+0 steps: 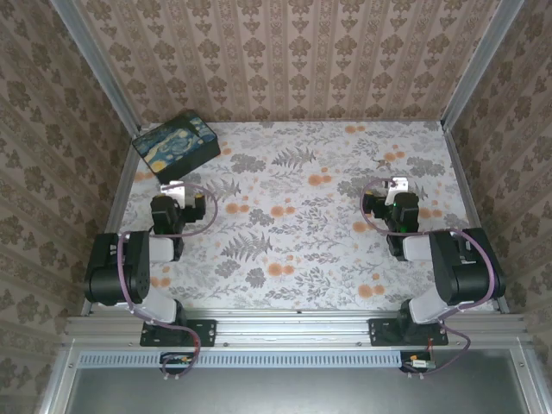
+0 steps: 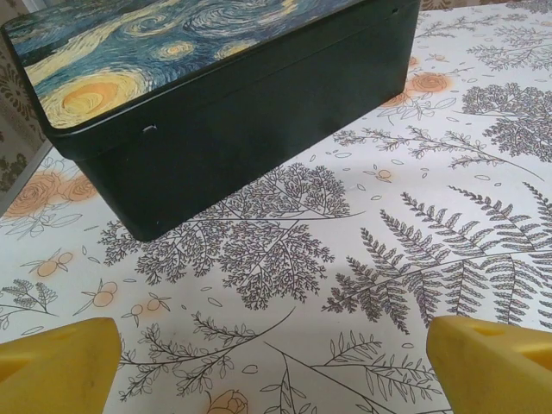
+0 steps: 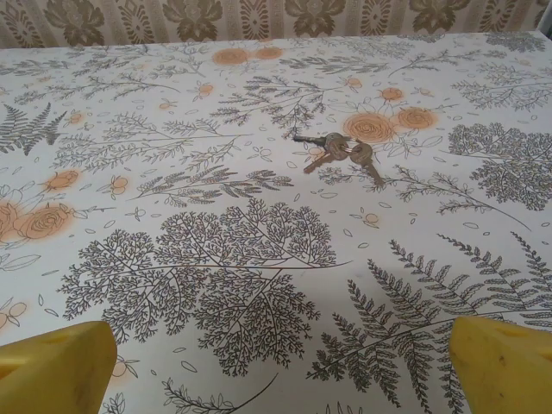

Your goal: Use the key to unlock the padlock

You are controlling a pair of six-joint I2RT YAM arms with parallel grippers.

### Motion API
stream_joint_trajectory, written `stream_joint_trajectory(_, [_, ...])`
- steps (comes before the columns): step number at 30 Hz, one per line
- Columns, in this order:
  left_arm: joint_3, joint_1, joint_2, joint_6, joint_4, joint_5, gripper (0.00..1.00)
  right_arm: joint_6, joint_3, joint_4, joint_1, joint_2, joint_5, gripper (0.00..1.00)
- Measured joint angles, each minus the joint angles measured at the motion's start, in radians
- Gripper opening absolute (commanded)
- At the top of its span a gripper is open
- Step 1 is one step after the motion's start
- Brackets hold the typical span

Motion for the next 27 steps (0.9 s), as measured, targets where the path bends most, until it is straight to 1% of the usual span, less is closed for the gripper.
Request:
stream_joint_trajectory(7, [0.000,-0.016,0.000,0.005,0.000,-0.007,1.00,0.000,0.000,0.000,0.000,0.000,0.000,1.00])
stream_joint_trajectory(12, [0.000,0.001,0.000,0.004,0.000,-0.003,1.00,0.000,0.000,0.000,0.000,0.000,0.000,1.00])
stream_joint_trajectory(27, [0.000,0.000,0.000,0.005,0.000,0.003,1.00,0.000,0.000,0.000,0.000,0.000,0.000,1.00])
